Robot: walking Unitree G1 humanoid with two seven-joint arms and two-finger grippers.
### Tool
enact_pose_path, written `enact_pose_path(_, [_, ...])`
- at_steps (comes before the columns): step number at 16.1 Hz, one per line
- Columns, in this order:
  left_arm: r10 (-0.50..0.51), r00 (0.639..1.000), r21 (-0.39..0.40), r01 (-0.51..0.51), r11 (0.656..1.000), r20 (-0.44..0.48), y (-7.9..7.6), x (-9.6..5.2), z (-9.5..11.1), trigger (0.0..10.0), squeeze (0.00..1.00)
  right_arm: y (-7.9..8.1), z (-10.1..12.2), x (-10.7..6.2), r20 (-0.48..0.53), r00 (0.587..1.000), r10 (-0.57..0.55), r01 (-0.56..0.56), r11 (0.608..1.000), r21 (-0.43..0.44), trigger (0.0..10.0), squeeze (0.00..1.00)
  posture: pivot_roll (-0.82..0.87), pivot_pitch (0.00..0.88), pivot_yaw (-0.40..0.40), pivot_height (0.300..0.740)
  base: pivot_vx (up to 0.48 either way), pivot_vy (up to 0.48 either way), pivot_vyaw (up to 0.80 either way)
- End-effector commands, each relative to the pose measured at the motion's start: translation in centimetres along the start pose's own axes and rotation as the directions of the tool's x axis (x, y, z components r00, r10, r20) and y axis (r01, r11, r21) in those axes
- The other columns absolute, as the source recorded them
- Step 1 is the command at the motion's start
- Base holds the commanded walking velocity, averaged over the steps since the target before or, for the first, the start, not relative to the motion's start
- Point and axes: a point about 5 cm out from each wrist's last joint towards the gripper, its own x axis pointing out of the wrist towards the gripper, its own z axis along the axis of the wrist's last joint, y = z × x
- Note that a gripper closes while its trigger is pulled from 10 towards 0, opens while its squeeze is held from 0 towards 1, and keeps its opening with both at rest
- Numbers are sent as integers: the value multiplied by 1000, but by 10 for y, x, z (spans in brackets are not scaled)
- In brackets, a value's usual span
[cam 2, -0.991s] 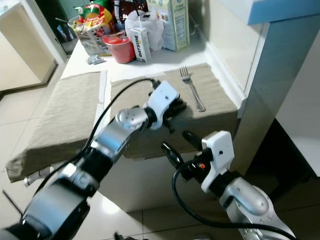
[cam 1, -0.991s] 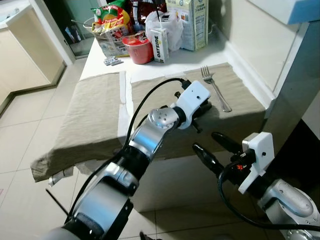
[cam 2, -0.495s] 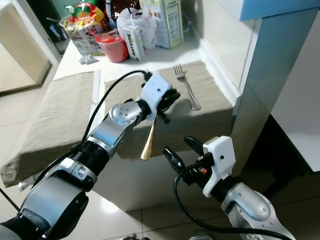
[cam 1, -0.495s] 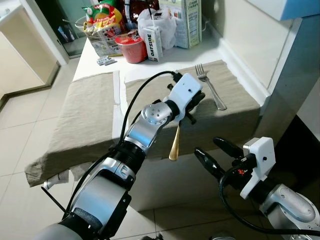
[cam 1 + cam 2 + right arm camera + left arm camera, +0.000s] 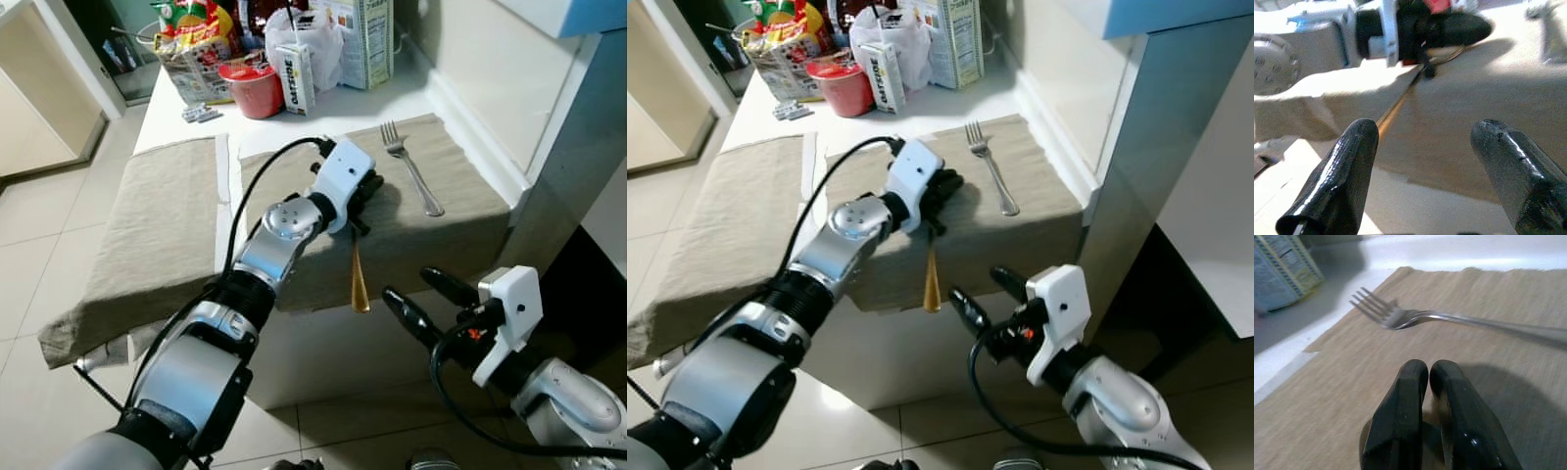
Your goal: Setting the table
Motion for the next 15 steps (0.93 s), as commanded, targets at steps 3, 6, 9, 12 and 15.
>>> enact_pose_path(3, [45,996,52,-41,998,-78,16,-8,-15,10000,0,4,4,-1,6,1000,7,-7,1000,-6,10000,0,-366,111,196,740,0,0,0])
enact_pose_path(6, [71,993,66,-65,996,-90,25,-9,-14,10000,0,5,4,-1,6,1000,2,-2,1000,-5,10000,0,-374,113,198,740,0,0,0])
enact_pose_path(9, [101,988,96,-90,991,-113,36,-11,-15,10000,0,7,4,-2,0,1000,2,-2,1000,-6,10000,0,-388,116,205,740,0,0,0])
enact_pose_path(12, [146,985,118,-135,984,-92,53,-14,-4,10000,0,8,5,-6,0,1000,-17,17,1000,-12,10000,0,-410,127,216,740,0,0,0])
enact_pose_path(15, [184,982,194,-172,966,-46,66,-12,17,10000,0,9,5,-10,-2,999,-36,36,999,-18,10000,0,-424,139,222,740,0,0,0])
